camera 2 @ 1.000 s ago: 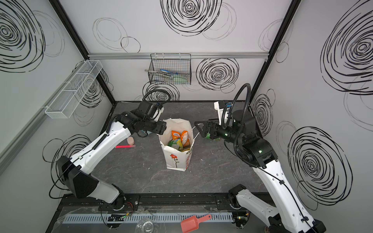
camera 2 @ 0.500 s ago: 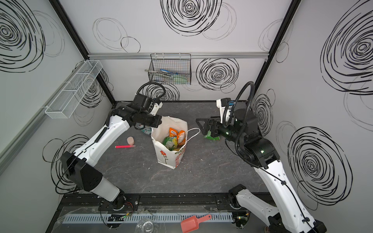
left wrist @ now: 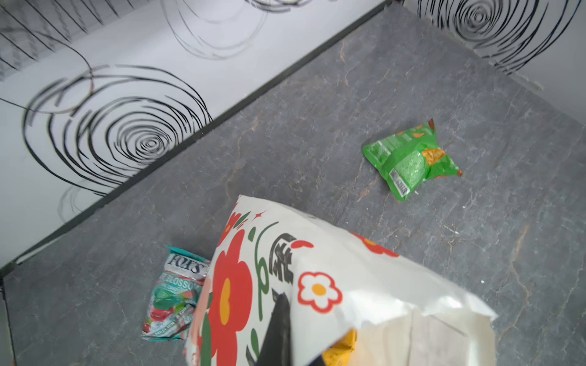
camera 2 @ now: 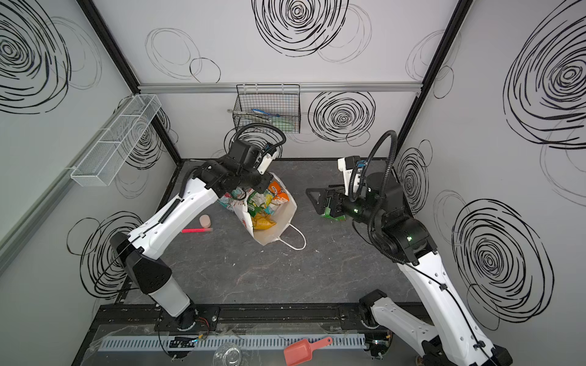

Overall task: Take the snacks out of the paper bag
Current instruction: Pick up the paper bag at the center of the table.

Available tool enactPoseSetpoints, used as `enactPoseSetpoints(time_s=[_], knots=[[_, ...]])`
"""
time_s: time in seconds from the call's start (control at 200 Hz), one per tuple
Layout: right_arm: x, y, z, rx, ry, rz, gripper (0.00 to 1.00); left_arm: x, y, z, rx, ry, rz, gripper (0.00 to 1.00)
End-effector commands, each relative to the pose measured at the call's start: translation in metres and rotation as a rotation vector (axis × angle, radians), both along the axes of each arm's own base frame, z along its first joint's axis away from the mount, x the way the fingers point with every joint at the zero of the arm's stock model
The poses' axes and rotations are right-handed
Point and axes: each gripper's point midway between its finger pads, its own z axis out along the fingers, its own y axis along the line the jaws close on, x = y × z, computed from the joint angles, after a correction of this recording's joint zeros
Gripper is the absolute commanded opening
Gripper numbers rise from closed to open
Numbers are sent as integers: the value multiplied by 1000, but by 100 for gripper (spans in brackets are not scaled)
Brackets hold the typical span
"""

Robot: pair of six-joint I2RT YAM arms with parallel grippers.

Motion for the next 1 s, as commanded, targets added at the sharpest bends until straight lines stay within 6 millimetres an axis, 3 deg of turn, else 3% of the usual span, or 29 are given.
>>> enactPoseSetpoints(time_s=[0.0, 0.13, 0.265, 0.43, 0.56, 0.66, 0.82, 0.996], knots=[[-2, 10, -6, 48, 19, 34, 98, 7, -9, 2, -87, -27, 37, 0], [-2, 28, -21, 78, 69, 69, 86, 0, -15, -1, -160, 10, 38, 0], [-8, 59, -35, 63, 90, 119, 72, -5, -17, 4, -211, 20, 57, 0], [-15, 91, -38, 15, 58, 165, 73, 10, -11, 42, -237, -75, 90, 0], [-15, 101, -38, 19, 47, 200, 72, 23, -8, 83, -230, -170, 105, 0], [-9, 106, -41, 19, 49, 189, 66, 25, -13, 98, -233, -196, 90, 0], [3, 117, -53, 18, 65, 176, 54, 25, -21, 85, -206, -178, 91, 0], [24, 119, -110, -101, 113, 109, 48, 24, -27, 61, -194, -157, 95, 0]])
